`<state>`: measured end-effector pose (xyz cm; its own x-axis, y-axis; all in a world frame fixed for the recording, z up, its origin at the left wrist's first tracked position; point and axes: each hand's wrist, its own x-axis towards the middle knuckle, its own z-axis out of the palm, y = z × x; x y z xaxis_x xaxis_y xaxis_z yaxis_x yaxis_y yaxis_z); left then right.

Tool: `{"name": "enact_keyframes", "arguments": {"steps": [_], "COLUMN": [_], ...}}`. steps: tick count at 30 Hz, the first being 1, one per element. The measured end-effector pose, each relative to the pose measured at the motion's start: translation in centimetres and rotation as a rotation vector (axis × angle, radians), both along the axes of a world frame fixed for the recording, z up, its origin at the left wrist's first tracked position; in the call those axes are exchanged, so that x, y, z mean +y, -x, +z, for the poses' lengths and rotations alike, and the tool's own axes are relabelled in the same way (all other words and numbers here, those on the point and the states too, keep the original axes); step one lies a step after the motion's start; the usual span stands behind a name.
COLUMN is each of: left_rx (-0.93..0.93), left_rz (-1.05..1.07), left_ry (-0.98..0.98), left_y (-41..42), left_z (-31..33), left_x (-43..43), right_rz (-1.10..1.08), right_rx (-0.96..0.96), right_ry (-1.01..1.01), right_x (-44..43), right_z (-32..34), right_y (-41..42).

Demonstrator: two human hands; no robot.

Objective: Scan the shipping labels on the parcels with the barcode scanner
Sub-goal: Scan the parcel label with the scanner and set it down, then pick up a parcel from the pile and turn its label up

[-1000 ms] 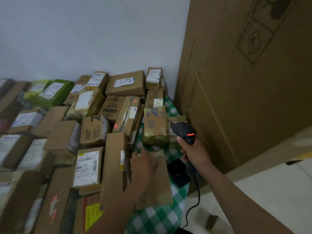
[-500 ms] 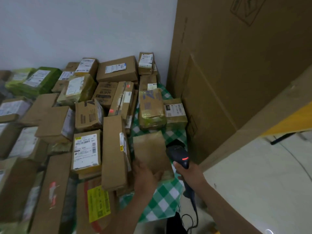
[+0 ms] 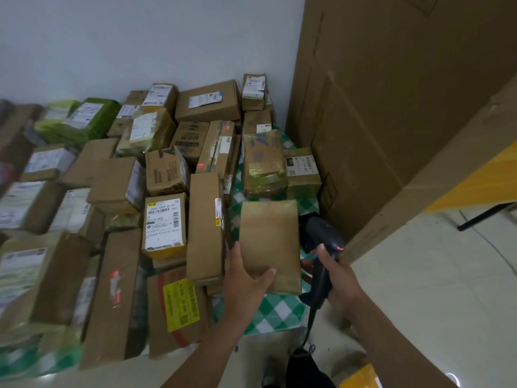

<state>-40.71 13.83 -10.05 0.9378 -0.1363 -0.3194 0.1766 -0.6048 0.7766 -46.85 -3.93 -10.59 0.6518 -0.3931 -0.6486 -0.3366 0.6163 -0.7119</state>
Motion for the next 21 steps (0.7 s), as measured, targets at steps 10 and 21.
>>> {"name": "enact_keyframes", "arguments": {"steps": [10, 21], "left_rx": [0.011, 0.054], "left_rz": [0.164, 0.218], "left_ry": [0.329, 0.279], "left_y": [4.1, 6.3], "left_z": [3.5, 7.8], "left_x": [1.9, 1.4], "right_rz": [0.106, 0.133], "right_rx": [-0.17, -0.164], "right_ry": [0.063, 0.431], "right_x": [0.2, 0.2], "right_z": [3.8, 7.0], "right_y": [1.8, 4.3]}}
